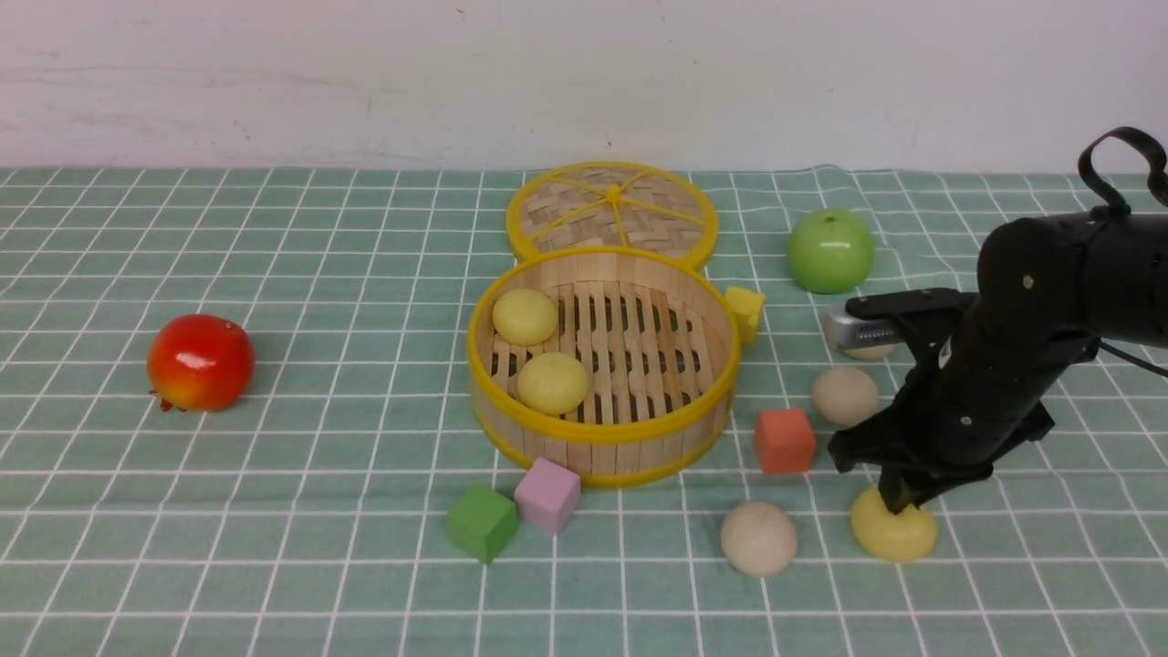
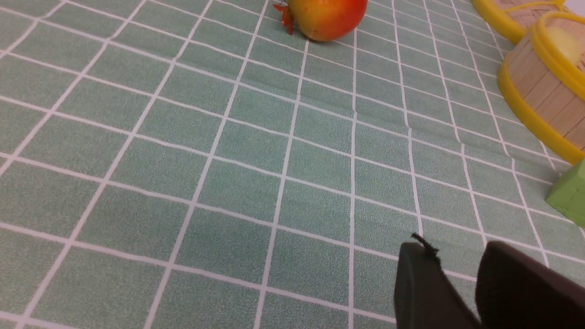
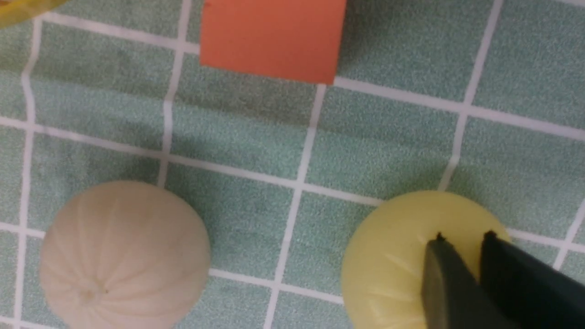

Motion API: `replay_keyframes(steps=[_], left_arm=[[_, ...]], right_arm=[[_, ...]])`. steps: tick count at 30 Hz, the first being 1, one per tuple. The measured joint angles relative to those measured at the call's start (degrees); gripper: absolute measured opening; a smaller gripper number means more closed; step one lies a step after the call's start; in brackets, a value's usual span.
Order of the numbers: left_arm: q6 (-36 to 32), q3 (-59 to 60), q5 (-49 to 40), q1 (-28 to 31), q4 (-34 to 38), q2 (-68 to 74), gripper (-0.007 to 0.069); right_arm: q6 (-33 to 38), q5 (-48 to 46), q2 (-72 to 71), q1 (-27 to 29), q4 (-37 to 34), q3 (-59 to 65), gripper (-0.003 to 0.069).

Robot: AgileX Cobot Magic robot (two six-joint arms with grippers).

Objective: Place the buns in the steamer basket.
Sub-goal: Use the right arm to grab a steamed stuffed bun, then use the right arm to put the steamed stuffed bun into the steamer

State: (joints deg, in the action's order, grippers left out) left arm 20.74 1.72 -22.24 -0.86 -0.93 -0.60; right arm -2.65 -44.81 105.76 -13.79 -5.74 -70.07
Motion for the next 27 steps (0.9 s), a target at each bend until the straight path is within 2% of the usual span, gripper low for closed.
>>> replay_keyframes(steps=[1, 2, 13, 19, 21, 22, 23, 27], left_arm=[[0.0, 0.0, 0.0, 0.0, 0.0, 0.0, 0.0185], [0.0, 0.0, 0.0, 0.0, 0.0, 0.0, 0.0185], [0.0, 0.0, 0.0, 0.0, 0.0, 0.0, 0.0185], [0.0, 0.0, 0.0, 0.0, 0.0, 0.0, 0.0192], [0.0, 0.0, 0.0, 0.0, 0.05, 0.0, 0.0196], [0.0, 0.0, 0.0, 0.0, 0.05, 0.0, 0.0196], [0.0, 0.0, 0.0, 0.0, 0.05, 0.0, 0.0197], [0.0, 0.0, 0.0, 0.0, 0.05, 0.0, 0.0203]], right_arm=[[0.0, -0.29, 0.0, 0.0, 0.0, 0.0, 0.0019], [0.0, -0.45, 0.0, 0.0, 0.0, 0.0, 0.0003], [0.0, -3.79, -6.11, 0.0, -1.3, -2.72, -0.001], [3.27, -3.38, -6.99, -0.11, -9.93, -10.24, -0.001], [6.44, -2.14, -5.43, -1.07, -15.5, -14.45, -0.001], [6.66, -2.05, -5.23, -1.07, -15.5, -14.45, -0.001], [8.43, -1.43, -2.91, -2.66, -18.77, -17.73, -0.001], [9.85, -1.13, 4.06, -6.27, -21.06, -23.3, -0.001]])
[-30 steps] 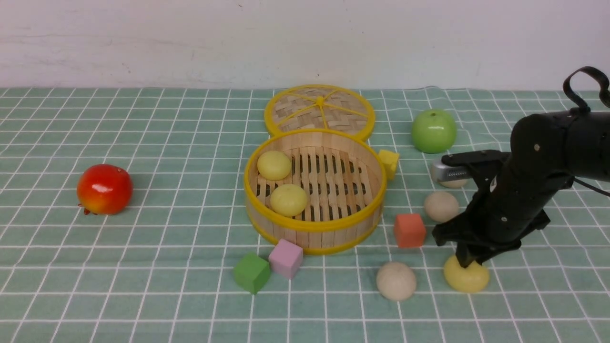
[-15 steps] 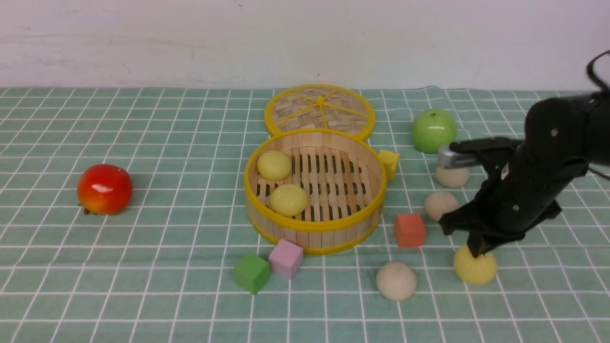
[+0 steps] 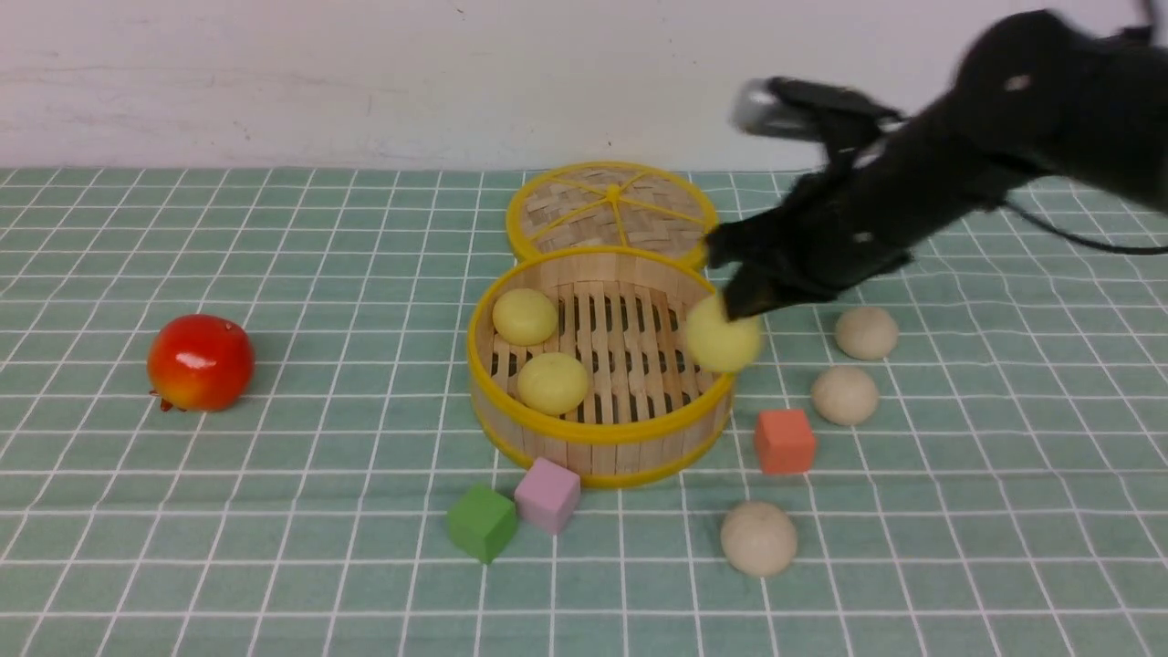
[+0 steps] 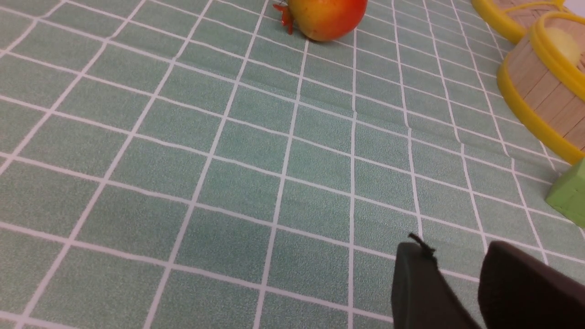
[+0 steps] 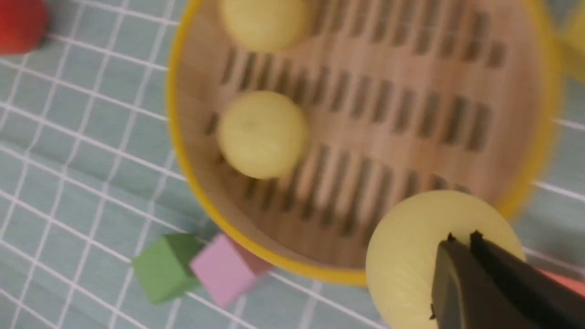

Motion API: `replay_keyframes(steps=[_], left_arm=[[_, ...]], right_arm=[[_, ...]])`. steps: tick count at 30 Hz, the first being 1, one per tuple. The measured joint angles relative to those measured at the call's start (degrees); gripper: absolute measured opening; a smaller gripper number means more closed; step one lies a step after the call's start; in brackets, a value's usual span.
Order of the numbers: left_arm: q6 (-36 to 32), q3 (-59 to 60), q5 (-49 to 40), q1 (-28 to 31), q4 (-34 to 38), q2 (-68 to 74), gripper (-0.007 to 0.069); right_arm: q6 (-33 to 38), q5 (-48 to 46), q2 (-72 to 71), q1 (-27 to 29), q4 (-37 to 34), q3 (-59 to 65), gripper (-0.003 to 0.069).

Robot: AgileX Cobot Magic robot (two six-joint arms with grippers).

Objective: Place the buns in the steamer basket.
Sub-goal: Use the right arm to put the steamed stuffed bun into the steamer, then use the right arm to grab a steamed stuffed bun

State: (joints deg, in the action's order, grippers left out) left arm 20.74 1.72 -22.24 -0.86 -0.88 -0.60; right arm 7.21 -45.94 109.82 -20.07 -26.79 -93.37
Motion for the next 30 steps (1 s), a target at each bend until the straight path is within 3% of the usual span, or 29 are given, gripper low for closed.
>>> replay_keyframes(steps=[5, 16, 21, 27, 30], left_arm=[[0.0, 0.0, 0.0, 0.0, 0.0, 0.0, 0.0207], [0.0, 0.0, 0.0, 0.0, 0.0, 0.0, 0.0218], [0.0, 0.0, 0.0, 0.0, 0.0, 0.0, 0.022], [0.0, 0.0, 0.0, 0.0, 0.0, 0.0, 0.0228], [0.0, 0.0, 0.0, 0.0, 0.0, 0.0, 0.0231]], right_arm=[[0.39, 0.43, 7.55, -3.01, 0.06, -6.11, -0.001], [0.39, 1.36, 13.16, -3.0, 0.23, -8.15, 0.0011], [0.39, 1.36, 12.86, -3.0, 0.05, -8.15, 0.009], [0.39, -2.18, 6.96, -2.33, 0.82, -8.15, 0.0281], [0.39, -5.81, 3.62, -1.78, 3.77, -8.15, 0.0327]])
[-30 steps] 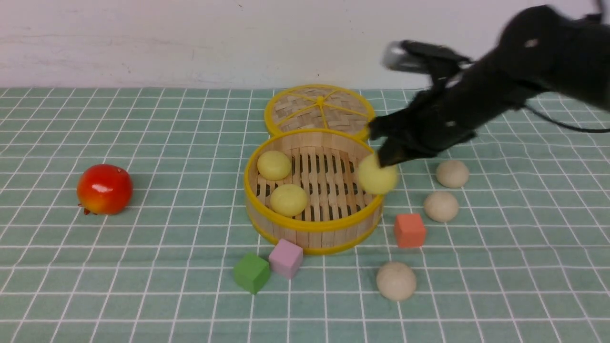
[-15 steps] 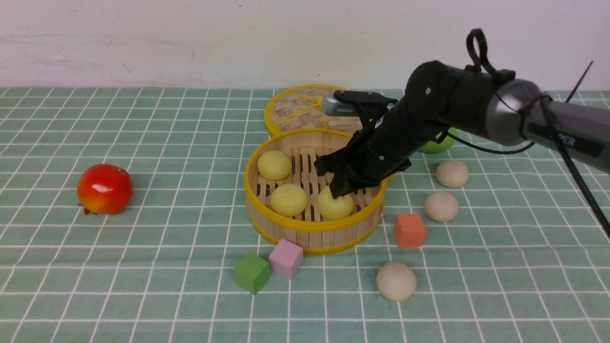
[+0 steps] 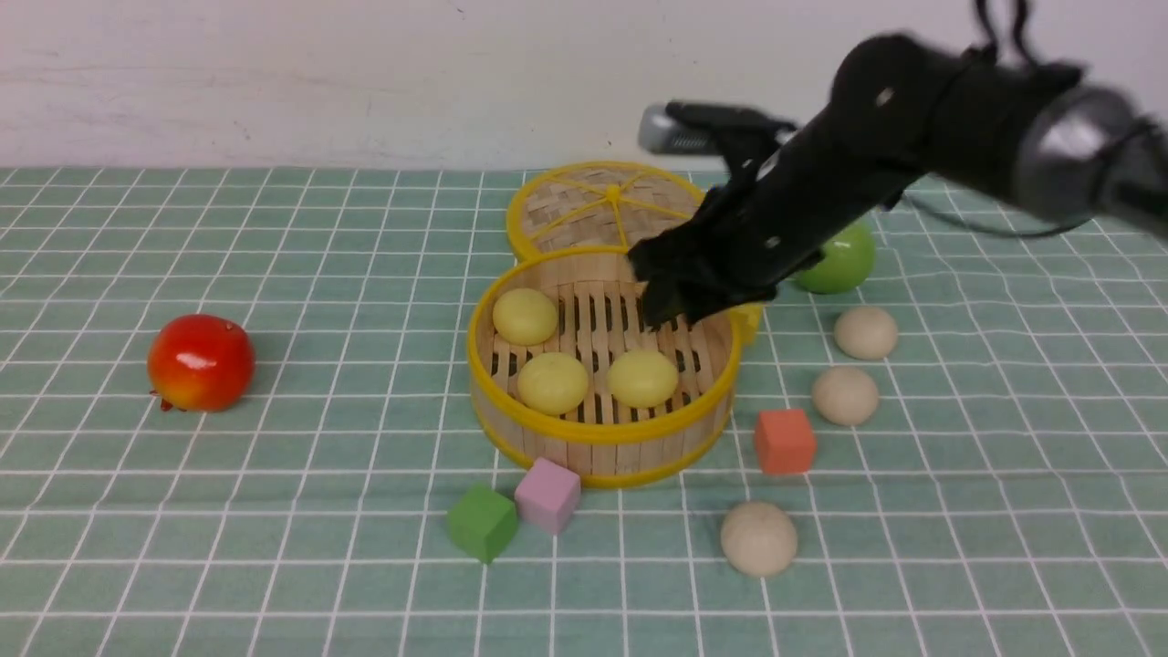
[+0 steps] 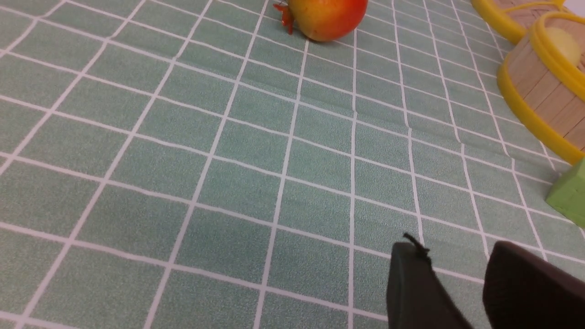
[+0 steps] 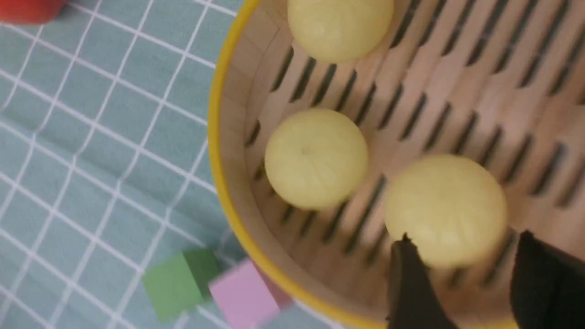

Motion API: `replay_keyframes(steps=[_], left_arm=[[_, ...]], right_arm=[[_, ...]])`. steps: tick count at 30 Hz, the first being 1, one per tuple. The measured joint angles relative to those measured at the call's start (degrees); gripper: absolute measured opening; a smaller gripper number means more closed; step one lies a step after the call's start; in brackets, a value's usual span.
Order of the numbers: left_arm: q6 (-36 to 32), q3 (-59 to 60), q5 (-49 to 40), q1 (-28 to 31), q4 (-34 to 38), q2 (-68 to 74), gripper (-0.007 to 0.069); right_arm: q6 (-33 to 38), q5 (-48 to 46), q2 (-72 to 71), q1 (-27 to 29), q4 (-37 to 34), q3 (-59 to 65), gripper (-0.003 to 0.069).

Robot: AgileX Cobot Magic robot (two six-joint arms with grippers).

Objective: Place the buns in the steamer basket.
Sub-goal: Use the right arm to grab a steamed stuffed bun

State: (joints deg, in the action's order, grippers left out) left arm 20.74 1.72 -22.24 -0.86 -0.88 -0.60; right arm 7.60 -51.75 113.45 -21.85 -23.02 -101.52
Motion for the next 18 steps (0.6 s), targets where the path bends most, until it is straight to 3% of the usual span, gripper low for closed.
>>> replay_keyframes(steps=[4, 8, 18], left_arm=[[0.0, 0.0, 0.0, 0.0, 0.0, 0.0, 0.0236], [0.0, 0.0, 0.0, 0.0, 0.0, 0.0, 0.0237], [0.0, 0.0, 0.0, 0.0, 0.0, 0.0, 0.0238]], right_arm=[[-3.53, -8.59, -4.8, 0.46, 8.56, 0.26, 0.0348], [-7.6, -11.19, -6.13, -0.35, 12.37, 5.22, 0.0335], [-11.24, 0.09, -6.0, -5.28, 13.0, 20.98, 0.0286]])
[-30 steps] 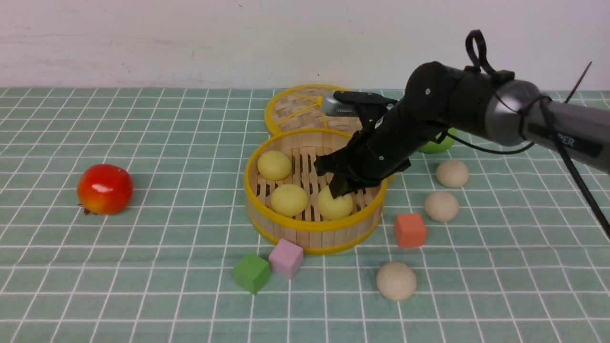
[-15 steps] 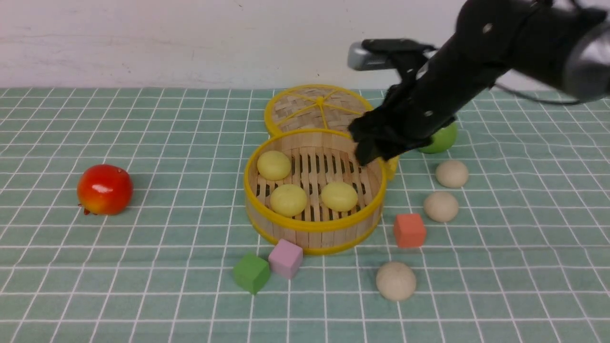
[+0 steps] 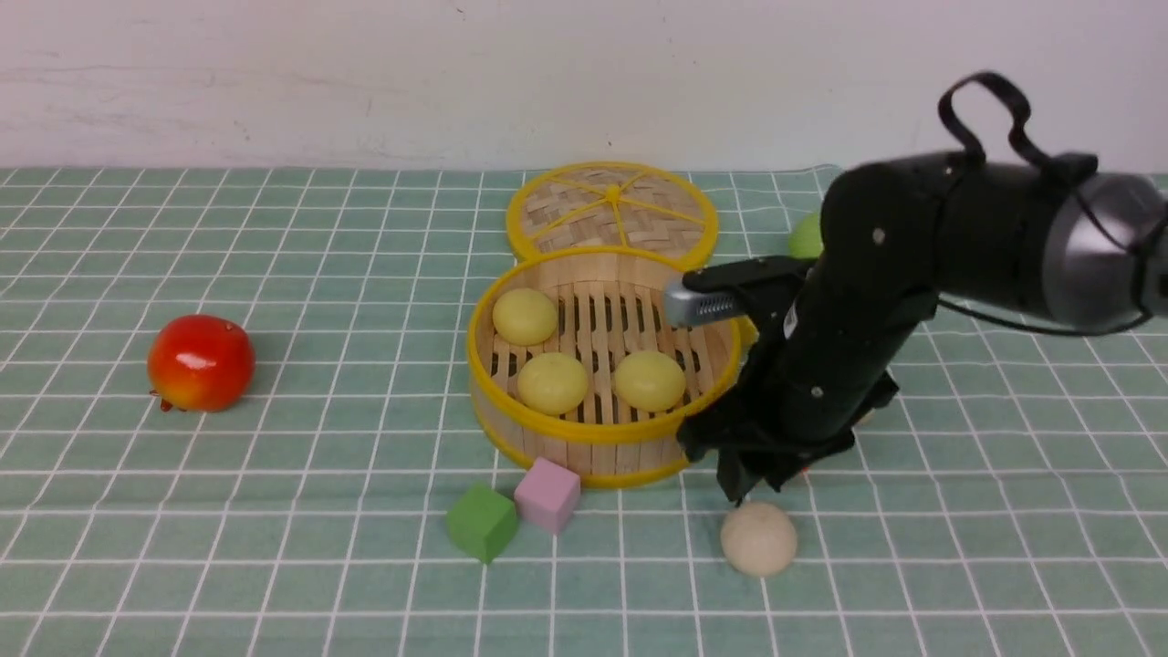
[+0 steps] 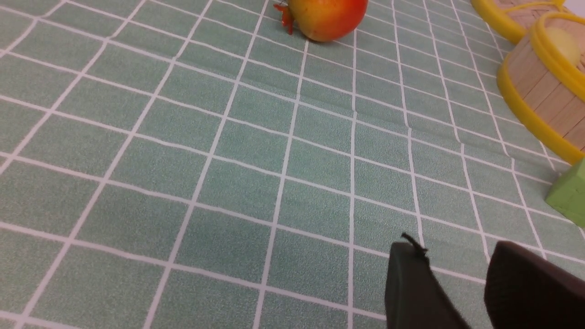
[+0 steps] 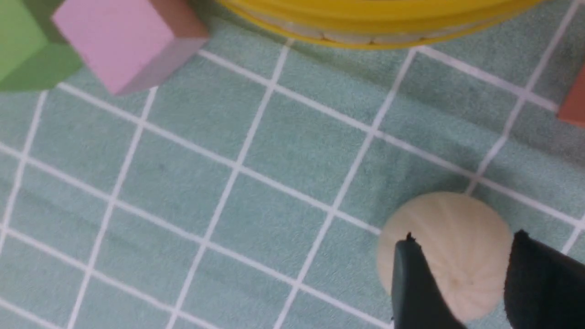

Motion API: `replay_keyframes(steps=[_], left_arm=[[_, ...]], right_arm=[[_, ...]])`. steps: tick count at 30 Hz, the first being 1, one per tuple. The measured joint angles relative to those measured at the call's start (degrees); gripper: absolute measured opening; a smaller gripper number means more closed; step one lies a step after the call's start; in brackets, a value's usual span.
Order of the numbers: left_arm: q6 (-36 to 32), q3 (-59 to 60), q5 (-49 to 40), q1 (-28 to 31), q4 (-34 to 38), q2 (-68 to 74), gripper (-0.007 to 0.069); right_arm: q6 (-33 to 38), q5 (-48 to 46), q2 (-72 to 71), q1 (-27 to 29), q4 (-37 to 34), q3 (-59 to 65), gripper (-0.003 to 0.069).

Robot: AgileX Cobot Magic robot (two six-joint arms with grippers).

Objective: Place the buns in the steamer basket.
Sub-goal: Use the right arm to grab a steamed stuffed bun

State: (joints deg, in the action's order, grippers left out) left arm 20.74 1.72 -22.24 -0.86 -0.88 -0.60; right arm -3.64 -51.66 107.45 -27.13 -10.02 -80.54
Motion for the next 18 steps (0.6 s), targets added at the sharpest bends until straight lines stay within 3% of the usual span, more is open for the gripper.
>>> replay_keyframes(steps=[18], left_arm=[[0.0, 0.0, 0.0, 0.0, 0.0, 0.0, 0.0238]], right_arm=[[-0.5, 0.05, 3.24, 0.07, 0.5, 0.68, 0.0259]])
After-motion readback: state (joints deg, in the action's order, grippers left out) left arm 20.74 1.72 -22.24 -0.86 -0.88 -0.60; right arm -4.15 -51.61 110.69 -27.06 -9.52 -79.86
